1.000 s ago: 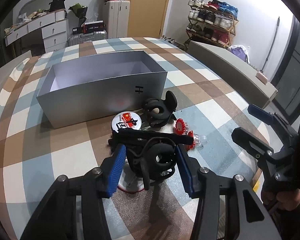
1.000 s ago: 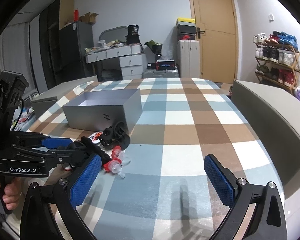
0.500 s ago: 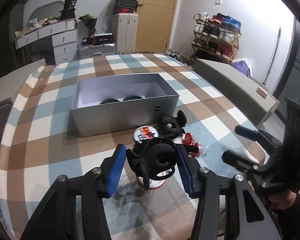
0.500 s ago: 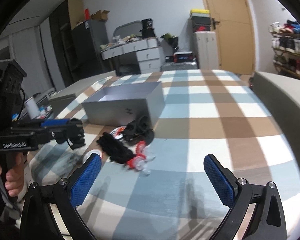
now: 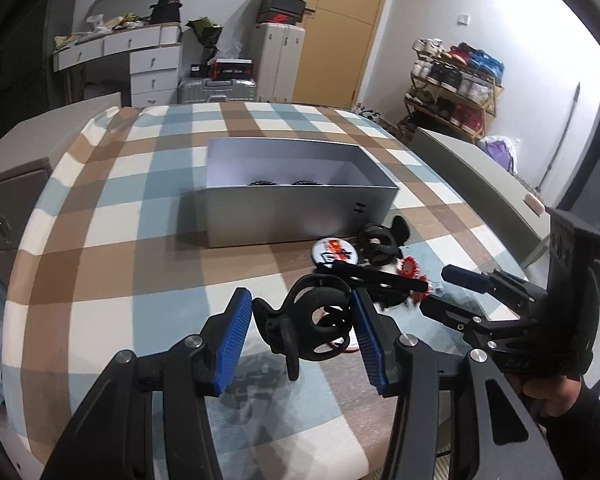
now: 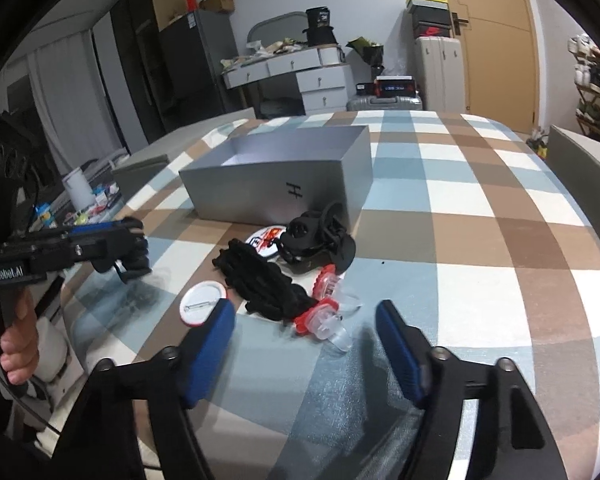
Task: Organize jewelry
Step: 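Carry the clip with the left gripper toward the box while the right gripper grasps the red ring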
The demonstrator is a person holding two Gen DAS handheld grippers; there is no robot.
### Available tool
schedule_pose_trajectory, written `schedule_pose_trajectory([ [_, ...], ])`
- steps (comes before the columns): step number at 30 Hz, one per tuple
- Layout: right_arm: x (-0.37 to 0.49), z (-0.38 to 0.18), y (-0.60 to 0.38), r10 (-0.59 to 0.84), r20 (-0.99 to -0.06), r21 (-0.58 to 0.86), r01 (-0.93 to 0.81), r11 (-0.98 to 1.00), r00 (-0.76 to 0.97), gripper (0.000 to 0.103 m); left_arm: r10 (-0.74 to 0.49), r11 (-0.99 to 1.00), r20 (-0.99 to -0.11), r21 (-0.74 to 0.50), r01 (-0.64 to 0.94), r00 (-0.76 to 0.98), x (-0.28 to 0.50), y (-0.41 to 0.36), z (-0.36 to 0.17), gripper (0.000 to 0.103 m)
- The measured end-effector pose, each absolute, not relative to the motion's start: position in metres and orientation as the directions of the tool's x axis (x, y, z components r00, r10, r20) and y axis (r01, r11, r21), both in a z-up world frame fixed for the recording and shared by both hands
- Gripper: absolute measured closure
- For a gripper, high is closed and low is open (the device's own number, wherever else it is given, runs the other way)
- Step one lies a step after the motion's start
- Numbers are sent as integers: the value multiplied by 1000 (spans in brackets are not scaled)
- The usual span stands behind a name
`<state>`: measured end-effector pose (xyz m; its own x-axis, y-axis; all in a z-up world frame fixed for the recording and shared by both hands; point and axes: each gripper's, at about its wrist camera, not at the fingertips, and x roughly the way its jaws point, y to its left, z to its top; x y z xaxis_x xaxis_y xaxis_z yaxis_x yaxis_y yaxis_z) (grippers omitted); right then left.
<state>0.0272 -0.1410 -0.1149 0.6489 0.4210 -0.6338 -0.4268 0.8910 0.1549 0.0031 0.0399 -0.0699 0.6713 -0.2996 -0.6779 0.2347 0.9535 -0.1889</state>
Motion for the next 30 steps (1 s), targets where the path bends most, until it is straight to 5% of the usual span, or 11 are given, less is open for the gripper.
schedule_pose_trajectory([
  [8,25,-123,-136,336,-676,56,-409,911,656,79,-298,954,-679,-199,222,671,1,49,-73,58],
  [30,9,-74,-151,430,-557,120,-443,888,711,82,-284,959,-639,-181,219,715,5,53,-46,58],
])
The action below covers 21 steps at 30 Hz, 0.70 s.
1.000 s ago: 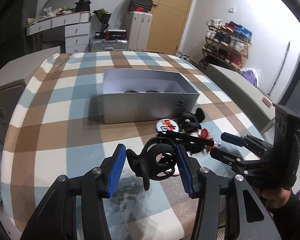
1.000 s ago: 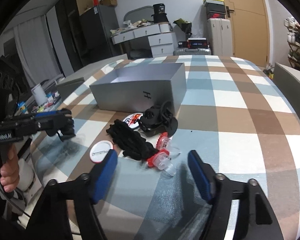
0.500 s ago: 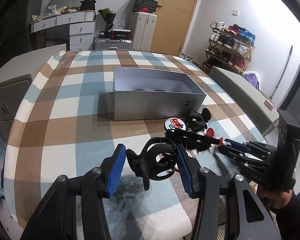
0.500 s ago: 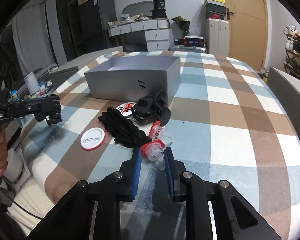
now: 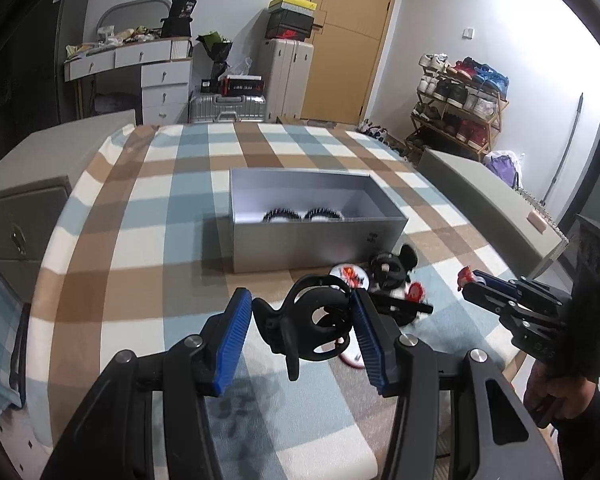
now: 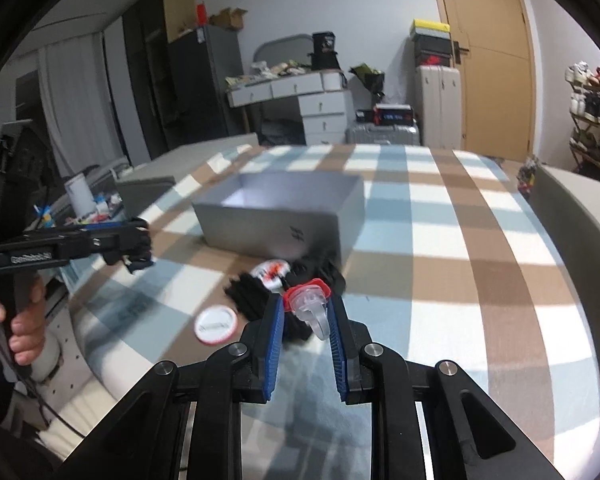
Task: Organize jewelry
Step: 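Carry the clip with the left gripper toward the box while the right gripper grasps the red ring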
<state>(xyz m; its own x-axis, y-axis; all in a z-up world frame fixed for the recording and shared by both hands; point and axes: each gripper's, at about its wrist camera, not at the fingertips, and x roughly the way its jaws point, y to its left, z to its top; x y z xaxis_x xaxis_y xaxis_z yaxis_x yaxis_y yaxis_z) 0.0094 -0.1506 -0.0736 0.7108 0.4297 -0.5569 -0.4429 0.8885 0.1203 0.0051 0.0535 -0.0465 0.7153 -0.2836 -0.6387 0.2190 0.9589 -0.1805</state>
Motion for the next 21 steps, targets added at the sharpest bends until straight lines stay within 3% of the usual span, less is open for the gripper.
schedule_pose_trajectory([
  [13,46,-27,-129,575,-451,221,-539,813,682,82,-299,954,-605,-183,237,738,34,47,-30,58],
  [21,96,-25,-118,585,-477,266,-527,807,655,82,-297,955,-587,-177,238,754,65,49,-23,58],
])
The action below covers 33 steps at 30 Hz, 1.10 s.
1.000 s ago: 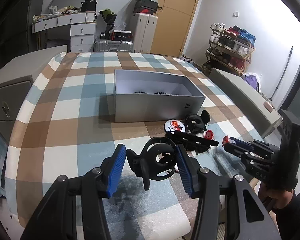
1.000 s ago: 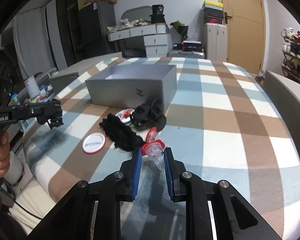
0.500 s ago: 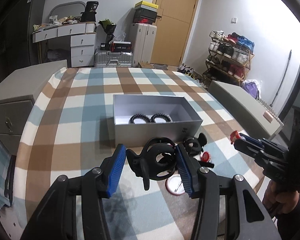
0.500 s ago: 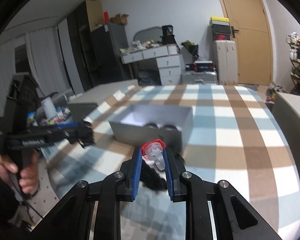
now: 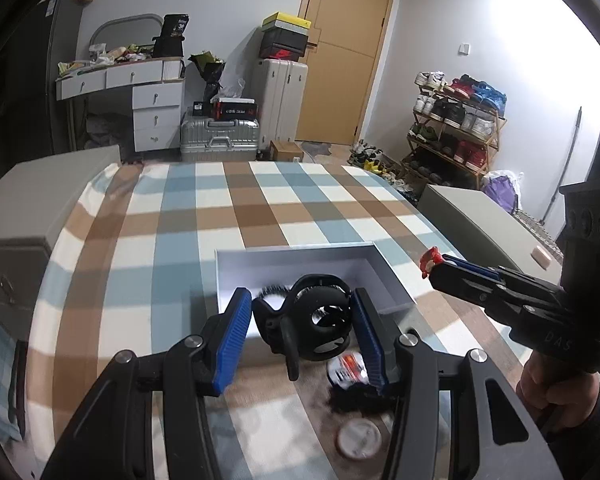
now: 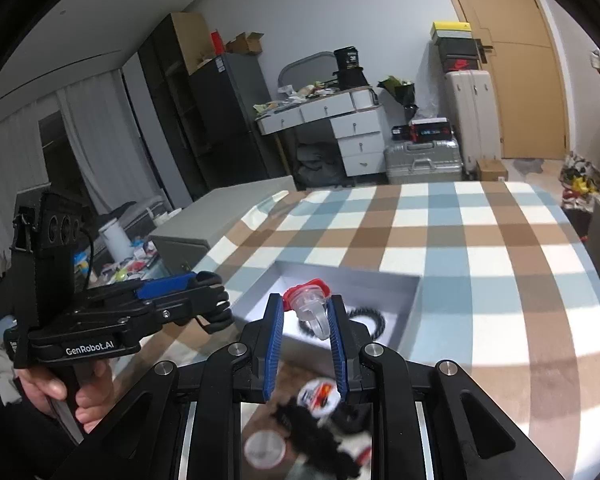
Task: Organize jewelry
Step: 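Carry the clip with the left gripper toward the box while the right gripper grasps the red ring, then lower the clip into the box with the left gripper while the right gripper drops the ring inside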
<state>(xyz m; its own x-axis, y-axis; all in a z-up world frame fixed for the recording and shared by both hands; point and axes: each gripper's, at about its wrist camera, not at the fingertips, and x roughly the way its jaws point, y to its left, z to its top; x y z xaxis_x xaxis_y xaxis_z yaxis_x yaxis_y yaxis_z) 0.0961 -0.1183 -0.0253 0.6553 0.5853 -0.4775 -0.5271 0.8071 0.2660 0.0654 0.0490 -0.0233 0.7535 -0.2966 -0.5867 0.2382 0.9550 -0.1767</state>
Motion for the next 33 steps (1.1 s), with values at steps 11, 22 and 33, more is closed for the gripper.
schedule_pose_trajectory([
  [11,150,-33,-111,639,-475,351,-536,768,605,82,-322,947,-617,-217,238,718,111,49,-32,58],
  [22,173,-47,-101,635,-522,334,-548,766,569,82,-334,943,-656,-228,244,677,134,45,-45,58],
  [33,184,-63,-101,635,-557,354,-539,765,536,81,-353,935,-680,-240,260,643,144,43,-54,58],
])
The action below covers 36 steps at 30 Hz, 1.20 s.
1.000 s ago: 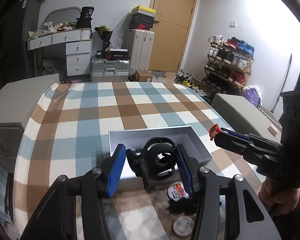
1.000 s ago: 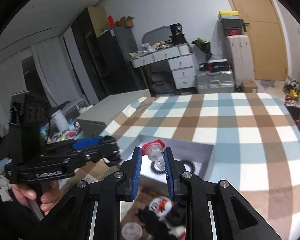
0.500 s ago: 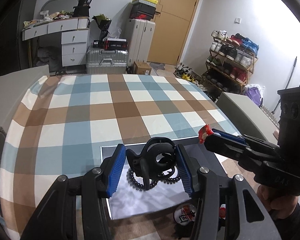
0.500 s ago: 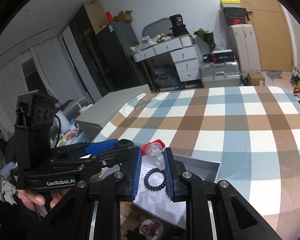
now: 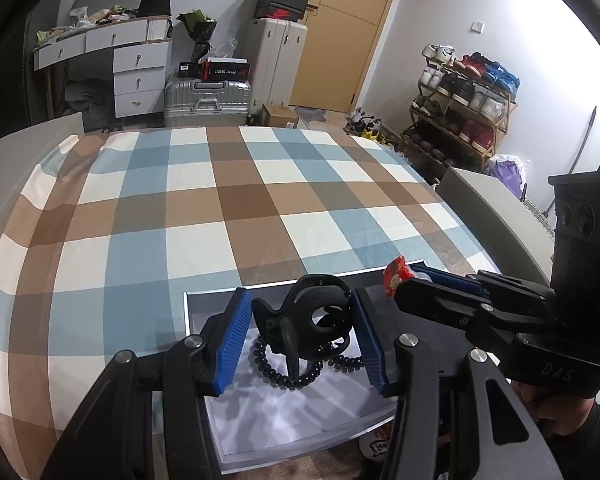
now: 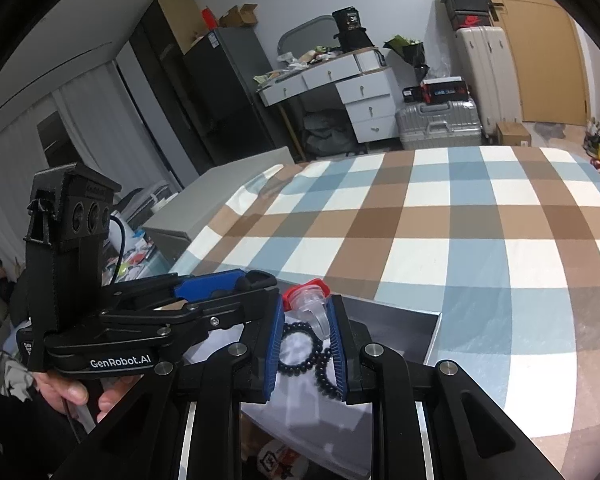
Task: Organize jewelry
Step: 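Lower the clip into the box with the left gripper while the right gripper drops the ring inside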
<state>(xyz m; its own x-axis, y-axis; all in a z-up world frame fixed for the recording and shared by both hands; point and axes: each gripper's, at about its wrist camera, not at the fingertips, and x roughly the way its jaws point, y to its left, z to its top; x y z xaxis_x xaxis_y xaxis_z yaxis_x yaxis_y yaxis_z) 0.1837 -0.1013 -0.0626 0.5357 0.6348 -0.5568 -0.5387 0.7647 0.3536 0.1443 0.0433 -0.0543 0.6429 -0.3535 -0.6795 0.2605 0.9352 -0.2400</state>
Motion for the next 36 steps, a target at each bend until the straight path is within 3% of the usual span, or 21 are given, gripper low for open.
schedule_pose_trajectory([
  [14,191,-72,-102,637,-577,384,-518,764,512,78,-417,908,-694,-290,302,587,155,41,-65,57],
  [18,185,-67,-109,633,-556,385,-509,770,538,67,-419,906,-698,-283,315,581,154,39,-64,57],
  [20,181,-64,-114,627,-544,382,-501,777,557,65,-415,908,-692,-274,317,590,151,39,-61,46],
  [21,179,-62,-116,628,-537,385,-498,777,564,60,-411,910,-694,-271,314,591,150,39,-60,31],
  [22,177,-60,-119,627,-528,387,-496,778,573,57,-407,912,-694,-268,312,594,149,39,-60,27],
  [24,172,-56,-123,623,-515,386,-489,782,589,48,-399,916,-681,-261,305,614,145,41,-57,27],
  [26,165,-51,-128,620,-499,383,-488,784,605,47,-381,923,-682,-243,297,625,142,41,-55,27],
  [30,155,-43,-134,612,-479,375,-483,791,630,35,-351,935,-672,-224,274,652,131,45,-49,27],
  [36,136,-31,-144,601,-446,368,-477,798,663,28,-298,954,-662,-182,239,688,115,47,-43,27],
])
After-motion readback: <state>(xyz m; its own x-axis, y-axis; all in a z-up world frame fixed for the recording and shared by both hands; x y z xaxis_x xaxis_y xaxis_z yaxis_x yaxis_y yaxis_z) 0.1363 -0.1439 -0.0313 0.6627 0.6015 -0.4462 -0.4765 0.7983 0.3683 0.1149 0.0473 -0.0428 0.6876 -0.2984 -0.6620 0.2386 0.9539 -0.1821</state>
